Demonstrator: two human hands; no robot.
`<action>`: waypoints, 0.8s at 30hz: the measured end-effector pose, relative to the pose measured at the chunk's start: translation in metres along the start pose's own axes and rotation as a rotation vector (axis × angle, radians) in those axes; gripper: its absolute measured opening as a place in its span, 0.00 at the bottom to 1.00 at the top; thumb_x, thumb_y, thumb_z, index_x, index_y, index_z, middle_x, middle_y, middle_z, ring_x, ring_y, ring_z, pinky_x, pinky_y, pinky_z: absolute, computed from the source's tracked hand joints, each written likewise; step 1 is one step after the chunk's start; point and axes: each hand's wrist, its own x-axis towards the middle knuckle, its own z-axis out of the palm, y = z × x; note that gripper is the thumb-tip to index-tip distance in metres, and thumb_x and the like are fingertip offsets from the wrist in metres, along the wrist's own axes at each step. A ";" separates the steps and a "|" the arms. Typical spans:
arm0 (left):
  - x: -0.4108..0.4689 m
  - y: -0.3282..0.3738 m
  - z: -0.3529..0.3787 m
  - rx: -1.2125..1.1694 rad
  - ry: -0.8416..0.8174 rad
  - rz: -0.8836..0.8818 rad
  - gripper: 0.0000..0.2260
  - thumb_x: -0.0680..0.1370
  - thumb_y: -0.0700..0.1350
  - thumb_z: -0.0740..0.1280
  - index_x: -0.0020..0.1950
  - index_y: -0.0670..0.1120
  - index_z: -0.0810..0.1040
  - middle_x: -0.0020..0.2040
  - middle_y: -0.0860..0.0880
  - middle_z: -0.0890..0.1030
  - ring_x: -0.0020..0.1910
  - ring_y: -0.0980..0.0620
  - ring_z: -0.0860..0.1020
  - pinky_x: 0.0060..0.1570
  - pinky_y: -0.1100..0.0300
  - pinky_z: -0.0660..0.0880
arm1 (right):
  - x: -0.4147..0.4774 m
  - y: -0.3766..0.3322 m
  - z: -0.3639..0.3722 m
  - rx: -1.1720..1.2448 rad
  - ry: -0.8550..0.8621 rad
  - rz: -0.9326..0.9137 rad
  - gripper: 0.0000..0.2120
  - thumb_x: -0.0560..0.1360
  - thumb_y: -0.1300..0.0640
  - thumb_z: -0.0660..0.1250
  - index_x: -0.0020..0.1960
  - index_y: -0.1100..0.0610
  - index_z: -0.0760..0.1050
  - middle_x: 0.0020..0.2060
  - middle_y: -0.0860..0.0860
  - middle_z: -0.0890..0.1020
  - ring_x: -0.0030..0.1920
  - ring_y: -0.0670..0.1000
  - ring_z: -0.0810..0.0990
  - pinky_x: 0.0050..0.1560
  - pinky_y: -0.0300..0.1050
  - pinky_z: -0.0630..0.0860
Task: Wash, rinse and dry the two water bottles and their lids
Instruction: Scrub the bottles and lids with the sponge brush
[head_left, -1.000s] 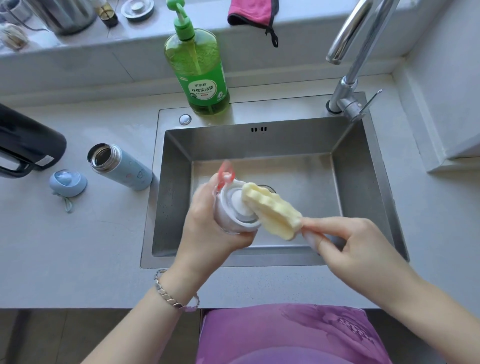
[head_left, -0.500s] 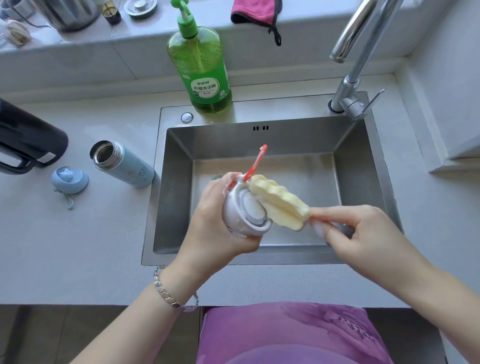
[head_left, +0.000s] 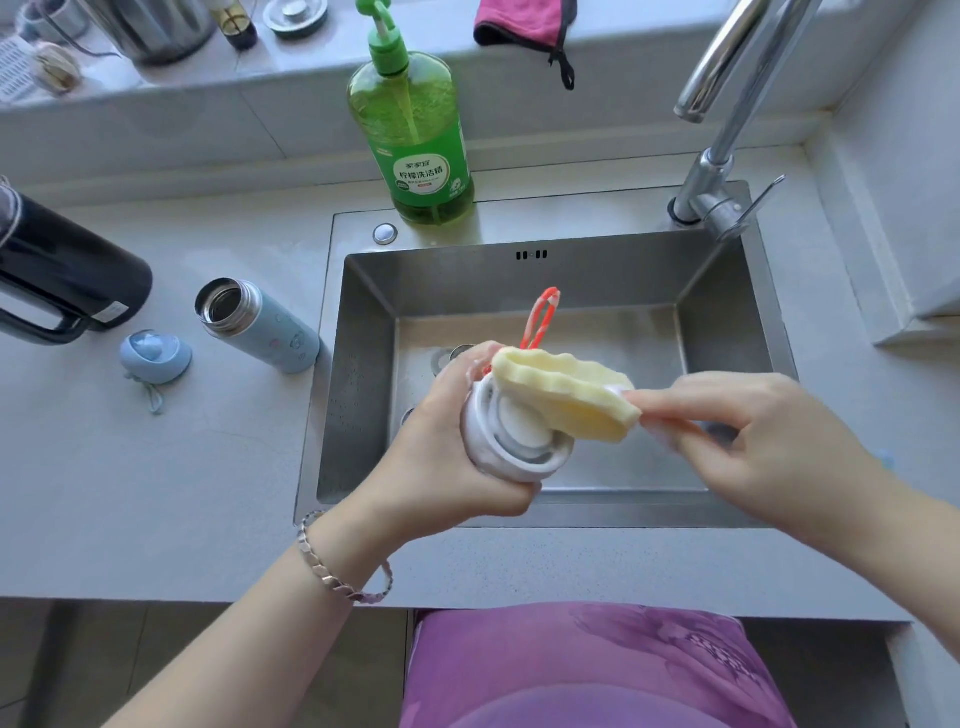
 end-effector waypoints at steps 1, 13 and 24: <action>0.000 0.000 -0.004 -0.008 0.003 -0.006 0.34 0.59 0.35 0.73 0.60 0.56 0.69 0.50 0.52 0.77 0.43 0.58 0.76 0.43 0.66 0.74 | -0.001 0.003 -0.003 -0.014 -0.002 -0.007 0.14 0.70 0.40 0.55 0.55 0.32 0.69 0.33 0.42 0.78 0.31 0.49 0.72 0.30 0.49 0.73; 0.000 0.003 -0.006 0.036 0.036 -0.015 0.33 0.59 0.38 0.74 0.60 0.54 0.67 0.56 0.45 0.74 0.43 0.57 0.76 0.41 0.65 0.76 | -0.007 0.004 0.002 0.201 -0.086 0.086 0.13 0.69 0.52 0.65 0.39 0.32 0.80 0.27 0.34 0.78 0.25 0.49 0.72 0.27 0.39 0.67; 0.005 0.004 -0.001 0.046 0.095 0.028 0.32 0.59 0.38 0.74 0.58 0.56 0.66 0.55 0.47 0.74 0.43 0.60 0.75 0.41 0.70 0.73 | -0.003 0.003 0.006 0.316 -0.053 0.188 0.17 0.74 0.62 0.66 0.41 0.37 0.78 0.22 0.39 0.75 0.24 0.46 0.62 0.25 0.32 0.59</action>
